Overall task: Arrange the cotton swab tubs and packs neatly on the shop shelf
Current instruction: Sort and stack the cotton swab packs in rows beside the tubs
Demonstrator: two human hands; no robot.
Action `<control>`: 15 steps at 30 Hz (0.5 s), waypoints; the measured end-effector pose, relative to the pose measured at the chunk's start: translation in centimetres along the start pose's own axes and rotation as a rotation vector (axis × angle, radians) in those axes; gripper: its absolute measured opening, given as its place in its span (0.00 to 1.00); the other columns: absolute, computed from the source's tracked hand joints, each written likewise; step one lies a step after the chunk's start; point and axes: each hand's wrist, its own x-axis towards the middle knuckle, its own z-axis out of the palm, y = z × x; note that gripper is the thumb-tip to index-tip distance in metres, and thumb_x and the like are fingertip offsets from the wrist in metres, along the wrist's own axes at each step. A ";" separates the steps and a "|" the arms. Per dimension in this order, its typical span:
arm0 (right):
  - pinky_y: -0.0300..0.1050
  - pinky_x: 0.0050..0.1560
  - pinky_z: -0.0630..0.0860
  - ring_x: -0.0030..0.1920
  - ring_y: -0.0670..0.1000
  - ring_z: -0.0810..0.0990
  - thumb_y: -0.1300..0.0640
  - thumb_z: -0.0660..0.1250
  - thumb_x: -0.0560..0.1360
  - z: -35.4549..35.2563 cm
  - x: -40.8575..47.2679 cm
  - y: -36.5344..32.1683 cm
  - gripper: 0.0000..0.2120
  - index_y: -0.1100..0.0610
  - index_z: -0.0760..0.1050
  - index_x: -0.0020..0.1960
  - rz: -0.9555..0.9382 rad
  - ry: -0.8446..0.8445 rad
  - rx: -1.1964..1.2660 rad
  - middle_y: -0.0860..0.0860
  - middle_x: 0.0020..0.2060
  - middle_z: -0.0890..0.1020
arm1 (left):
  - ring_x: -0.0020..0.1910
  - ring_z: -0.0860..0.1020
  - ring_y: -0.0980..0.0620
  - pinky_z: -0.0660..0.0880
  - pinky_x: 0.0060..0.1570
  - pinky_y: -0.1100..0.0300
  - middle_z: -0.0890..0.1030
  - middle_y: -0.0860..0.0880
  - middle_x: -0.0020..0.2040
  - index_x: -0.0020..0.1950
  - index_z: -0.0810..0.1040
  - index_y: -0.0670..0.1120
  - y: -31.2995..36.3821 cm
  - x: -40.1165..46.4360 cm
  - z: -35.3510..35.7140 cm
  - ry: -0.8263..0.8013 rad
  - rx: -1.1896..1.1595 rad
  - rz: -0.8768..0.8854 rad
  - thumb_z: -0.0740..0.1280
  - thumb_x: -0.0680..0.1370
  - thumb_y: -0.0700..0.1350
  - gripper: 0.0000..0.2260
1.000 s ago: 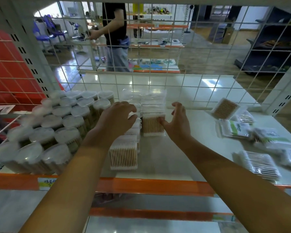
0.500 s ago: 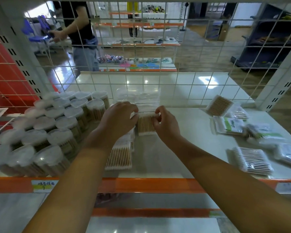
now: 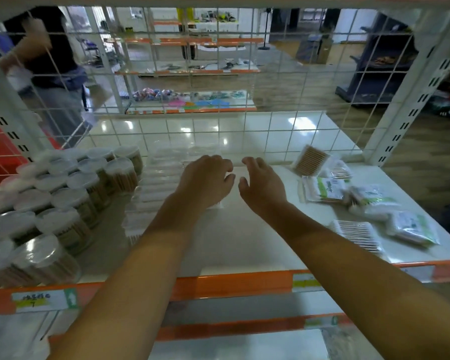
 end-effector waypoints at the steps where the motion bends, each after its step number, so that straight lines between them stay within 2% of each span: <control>1: 0.44 0.56 0.71 0.57 0.53 0.74 0.57 0.59 0.77 -0.6 -0.1 0.7 0.18 0.57 0.65 0.67 0.003 0.002 -0.023 0.54 0.60 0.73 | 0.52 0.78 0.50 0.73 0.53 0.58 0.80 0.47 0.56 0.62 0.76 0.46 0.6 0.2 0.4 -0.013 -0.009 0.011 0.61 0.79 0.49 0.14; 5: 0.42 0.52 0.70 0.55 0.53 0.74 0.58 0.59 0.77 -2.9 -0.5 3.9 0.16 0.59 0.68 0.65 0.000 0.010 -0.100 0.56 0.59 0.74 | 0.51 0.78 0.49 0.75 0.52 0.55 0.81 0.47 0.53 0.58 0.78 0.45 3.0 0.9 2.3 -0.061 -0.038 0.062 0.62 0.78 0.49 0.12; 12: 0.51 0.53 0.74 0.55 0.59 0.76 0.61 0.61 0.75 -6.2 -1.8 9.1 0.15 0.62 0.73 0.60 0.067 0.060 -0.158 0.59 0.55 0.78 | 0.52 0.77 0.47 0.72 0.49 0.57 0.80 0.47 0.53 0.57 0.78 0.46 7.7 1.9 5.4 -0.112 -0.019 0.137 0.59 0.79 0.49 0.13; 15: 0.50 0.51 0.73 0.54 0.59 0.76 0.61 0.61 0.75 -7.3 -1.9 11.2 0.14 0.63 0.73 0.59 0.114 0.044 -0.195 0.60 0.54 0.78 | 0.53 0.76 0.46 0.72 0.50 0.56 0.79 0.47 0.53 0.56 0.78 0.46 9.4 2.4 6.4 -0.139 -0.022 0.138 0.59 0.78 0.48 0.13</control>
